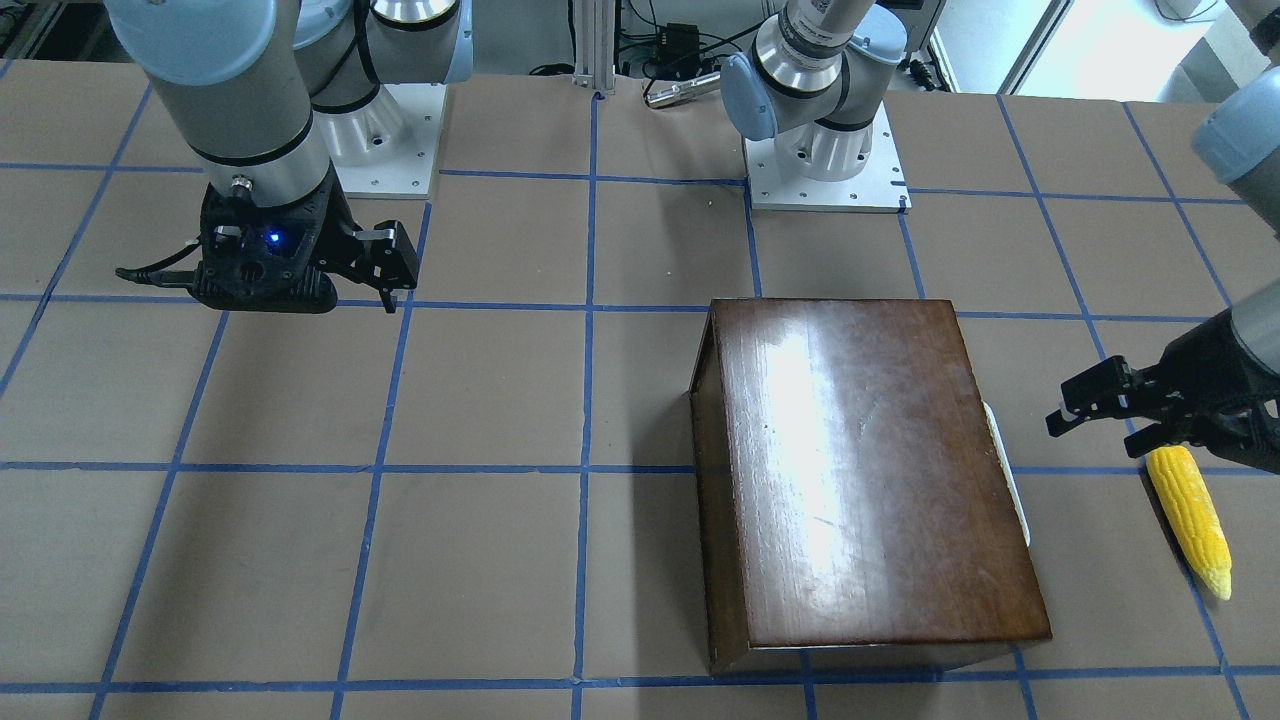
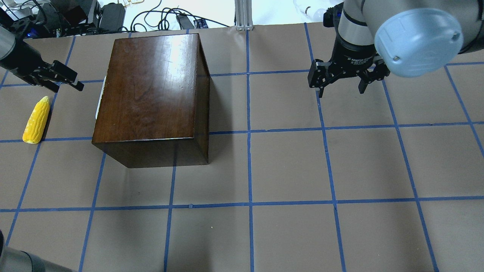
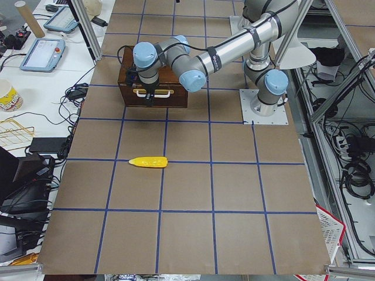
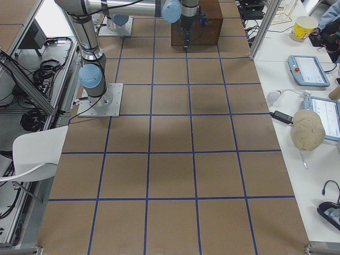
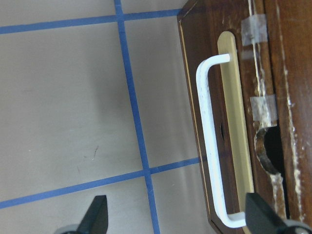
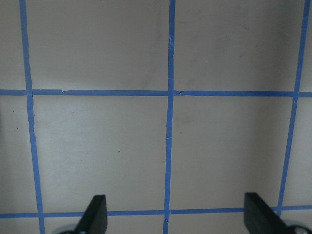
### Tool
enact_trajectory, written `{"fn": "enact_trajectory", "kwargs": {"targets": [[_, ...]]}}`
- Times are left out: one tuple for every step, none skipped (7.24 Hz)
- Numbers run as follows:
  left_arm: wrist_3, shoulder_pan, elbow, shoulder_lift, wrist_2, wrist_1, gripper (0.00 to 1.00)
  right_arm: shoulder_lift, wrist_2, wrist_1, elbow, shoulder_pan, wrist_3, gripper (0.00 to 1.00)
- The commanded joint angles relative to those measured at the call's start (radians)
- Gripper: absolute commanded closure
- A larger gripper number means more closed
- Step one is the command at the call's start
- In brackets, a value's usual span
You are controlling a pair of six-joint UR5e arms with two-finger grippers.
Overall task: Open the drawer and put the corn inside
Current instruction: 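Lower the left gripper and grasp the white drawer handle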
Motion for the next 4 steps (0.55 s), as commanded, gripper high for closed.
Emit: {"fn": "enact_trajectory", "kwargs": {"targets": [[0.003, 0.002, -0.039, -0.029, -0.037, 0.007, 0.0, 0.0, 0.001, 0.001, 0.0, 0.0, 0.0, 0.0], [0.004, 0.002, -0.064, -0.032, -0.069, 0.013, 0.0, 0.0, 0.001, 0.001, 0.0, 0.0, 0.0, 0.0], [0.004, 0.003, -0.062, -0.037, -0.069, 0.013, 0.0, 0.0, 0.001, 0.001, 0.0, 0.0, 0.0, 0.0], [0.004, 0.003, -0.065, -0.046, -0.071, 0.013, 0.0, 0.0, 0.001, 0.001, 0.0, 0.0, 0.0, 0.0]]}}
